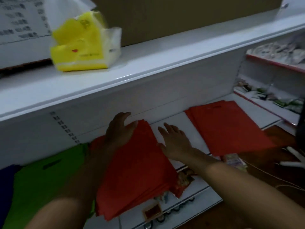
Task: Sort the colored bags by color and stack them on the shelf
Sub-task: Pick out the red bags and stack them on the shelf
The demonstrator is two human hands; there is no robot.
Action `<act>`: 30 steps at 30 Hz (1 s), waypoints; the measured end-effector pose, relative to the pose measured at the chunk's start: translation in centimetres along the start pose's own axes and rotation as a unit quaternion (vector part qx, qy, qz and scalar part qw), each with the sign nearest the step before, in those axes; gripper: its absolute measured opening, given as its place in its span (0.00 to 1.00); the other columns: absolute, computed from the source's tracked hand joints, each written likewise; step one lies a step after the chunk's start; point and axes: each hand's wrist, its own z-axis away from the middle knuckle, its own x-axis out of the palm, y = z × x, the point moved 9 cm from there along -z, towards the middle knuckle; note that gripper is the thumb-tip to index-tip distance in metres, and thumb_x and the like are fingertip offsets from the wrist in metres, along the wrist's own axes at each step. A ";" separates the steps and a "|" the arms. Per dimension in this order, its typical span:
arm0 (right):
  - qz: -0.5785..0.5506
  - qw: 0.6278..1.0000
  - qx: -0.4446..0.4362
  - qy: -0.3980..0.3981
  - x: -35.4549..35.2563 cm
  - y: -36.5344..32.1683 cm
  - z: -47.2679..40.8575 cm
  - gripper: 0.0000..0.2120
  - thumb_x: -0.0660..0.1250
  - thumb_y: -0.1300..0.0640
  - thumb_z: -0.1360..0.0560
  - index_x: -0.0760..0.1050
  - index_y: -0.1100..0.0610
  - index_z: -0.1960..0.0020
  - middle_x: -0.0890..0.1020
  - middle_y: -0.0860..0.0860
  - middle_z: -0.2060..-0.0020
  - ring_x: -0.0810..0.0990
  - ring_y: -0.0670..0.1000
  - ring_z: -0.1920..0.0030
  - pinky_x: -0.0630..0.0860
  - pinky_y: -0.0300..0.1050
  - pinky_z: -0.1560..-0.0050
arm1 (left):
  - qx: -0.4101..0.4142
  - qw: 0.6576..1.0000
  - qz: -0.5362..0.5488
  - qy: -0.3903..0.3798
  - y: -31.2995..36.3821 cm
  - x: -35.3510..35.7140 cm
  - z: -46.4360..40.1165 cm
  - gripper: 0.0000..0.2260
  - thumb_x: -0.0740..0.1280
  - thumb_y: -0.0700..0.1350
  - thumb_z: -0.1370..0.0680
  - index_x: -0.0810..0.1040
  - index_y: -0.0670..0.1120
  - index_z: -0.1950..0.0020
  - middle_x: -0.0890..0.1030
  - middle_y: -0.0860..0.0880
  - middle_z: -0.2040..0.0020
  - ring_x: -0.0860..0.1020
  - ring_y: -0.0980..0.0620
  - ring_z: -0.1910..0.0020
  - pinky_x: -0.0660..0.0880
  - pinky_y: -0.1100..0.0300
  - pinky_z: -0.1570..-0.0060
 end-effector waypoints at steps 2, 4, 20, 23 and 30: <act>0.006 0.999 0.032 -0.001 -1.0 5.2 0.8 0.33 0.54 0.42 0.19 0.45 0.52 0.20 0.46 0.54 0.21 0.48 0.57 0.22 0.50 0.56 0.25 | 0.021 1.000 0.015 -0.016 4.7 3.3 -1.1 0.23 0.63 0.57 0.21 0.67 0.54 0.27 0.62 0.50 0.24 0.63 0.48 0.27 0.62 0.50 0.29; 0.005 0.998 0.069 -0.011 -1.8 10.5 1.7 0.33 0.54 0.41 0.19 0.45 0.51 0.21 0.45 0.53 0.21 0.47 0.58 0.22 0.51 0.57 0.25 | 0.042 0.998 0.031 -0.036 9.0 6.9 -2.0 0.23 0.64 0.55 0.21 0.68 0.52 0.28 0.64 0.48 0.25 0.65 0.47 0.28 0.63 0.51 0.29; -0.022 0.948 0.316 0.016 -3.4 37.8 6.2 0.36 0.58 0.39 0.22 0.50 0.55 0.22 0.51 0.62 0.23 0.49 0.64 0.23 0.53 0.60 0.26 | -0.057 0.983 0.035 -0.172 18.3 26.5 -5.2 0.22 0.66 0.50 0.21 0.70 0.44 0.30 0.73 0.44 0.31 0.72 0.45 0.34 0.68 0.60 0.41; -0.033 0.944 0.330 0.000 -2.5 38.6 5.9 0.36 0.59 0.37 0.23 0.51 0.54 0.23 0.57 0.60 0.24 0.56 0.64 0.25 0.61 0.60 0.29 | -0.105 0.975 0.030 -0.193 17.1 28.3 -5.0 0.23 0.66 0.49 0.21 0.68 0.44 0.28 0.72 0.44 0.30 0.72 0.44 0.34 0.68 0.58 0.39; -0.025 0.950 0.312 0.012 -2.2 38.3 5.5 0.33 0.62 0.38 0.26 0.58 0.52 0.28 0.63 0.59 0.29 0.61 0.62 0.30 0.66 0.58 0.33 | -0.274 0.927 0.205 -0.152 13.7 30.5 -5.5 0.35 0.70 0.48 0.25 0.57 0.49 0.23 0.73 0.42 0.34 0.77 0.43 0.44 0.80 0.53 0.57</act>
